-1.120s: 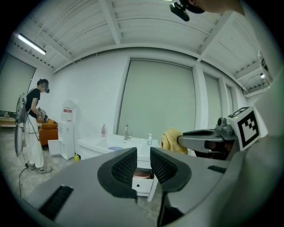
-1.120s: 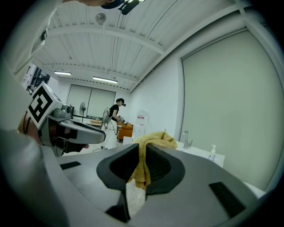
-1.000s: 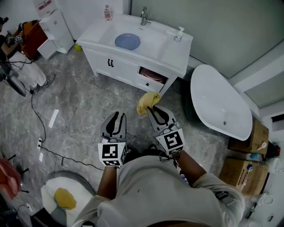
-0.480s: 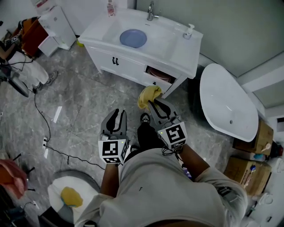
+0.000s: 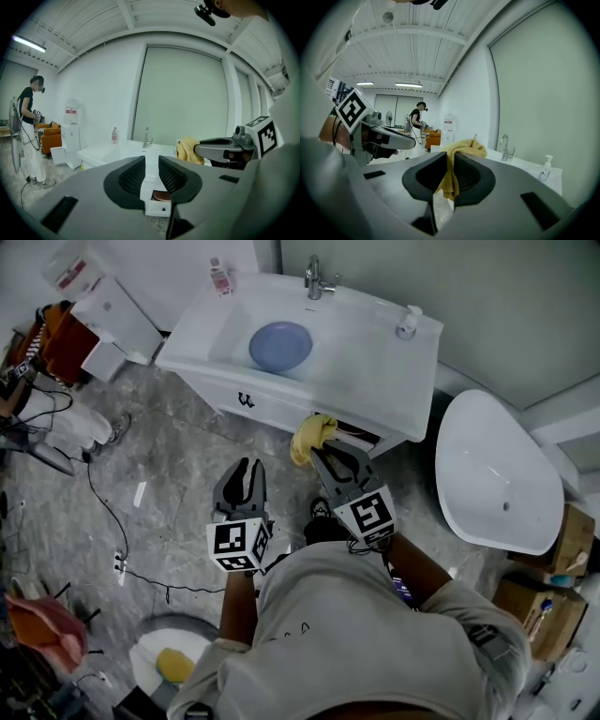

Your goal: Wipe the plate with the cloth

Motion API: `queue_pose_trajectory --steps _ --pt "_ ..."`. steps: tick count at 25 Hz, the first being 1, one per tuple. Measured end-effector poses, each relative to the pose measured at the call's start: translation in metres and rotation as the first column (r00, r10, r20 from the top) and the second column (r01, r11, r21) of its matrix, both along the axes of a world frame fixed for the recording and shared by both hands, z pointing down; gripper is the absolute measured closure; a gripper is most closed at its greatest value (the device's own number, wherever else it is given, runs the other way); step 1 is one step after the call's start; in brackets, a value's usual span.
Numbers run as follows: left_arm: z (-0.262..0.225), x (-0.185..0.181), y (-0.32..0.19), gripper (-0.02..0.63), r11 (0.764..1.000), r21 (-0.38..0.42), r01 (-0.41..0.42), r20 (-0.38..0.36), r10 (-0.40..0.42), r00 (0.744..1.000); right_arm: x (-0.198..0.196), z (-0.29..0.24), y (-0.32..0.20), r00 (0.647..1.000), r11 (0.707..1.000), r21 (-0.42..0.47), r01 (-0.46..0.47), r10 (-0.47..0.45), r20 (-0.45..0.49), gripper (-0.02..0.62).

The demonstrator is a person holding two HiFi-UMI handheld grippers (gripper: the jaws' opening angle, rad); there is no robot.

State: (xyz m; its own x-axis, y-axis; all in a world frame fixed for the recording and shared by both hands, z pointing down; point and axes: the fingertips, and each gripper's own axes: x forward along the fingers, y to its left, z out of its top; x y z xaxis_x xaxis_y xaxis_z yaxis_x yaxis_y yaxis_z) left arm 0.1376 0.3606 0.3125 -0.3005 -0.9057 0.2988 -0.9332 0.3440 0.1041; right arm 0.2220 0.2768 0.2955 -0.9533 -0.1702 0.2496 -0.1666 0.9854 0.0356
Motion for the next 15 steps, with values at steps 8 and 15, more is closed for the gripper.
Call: queue_pose_trajectory --steps 8,15 --pt "0.028 -0.046 -0.074 0.508 0.997 -0.076 -0.014 -0.038 0.011 0.999 -0.046 0.031 -0.08 0.999 0.997 -0.078 -0.02 0.018 -0.038 0.548" --pt "0.048 -0.13 -0.121 0.508 0.995 -0.092 -0.037 -0.065 0.031 0.997 -0.116 0.051 -0.123 0.996 0.996 -0.079 -0.048 0.042 -0.08 0.548"
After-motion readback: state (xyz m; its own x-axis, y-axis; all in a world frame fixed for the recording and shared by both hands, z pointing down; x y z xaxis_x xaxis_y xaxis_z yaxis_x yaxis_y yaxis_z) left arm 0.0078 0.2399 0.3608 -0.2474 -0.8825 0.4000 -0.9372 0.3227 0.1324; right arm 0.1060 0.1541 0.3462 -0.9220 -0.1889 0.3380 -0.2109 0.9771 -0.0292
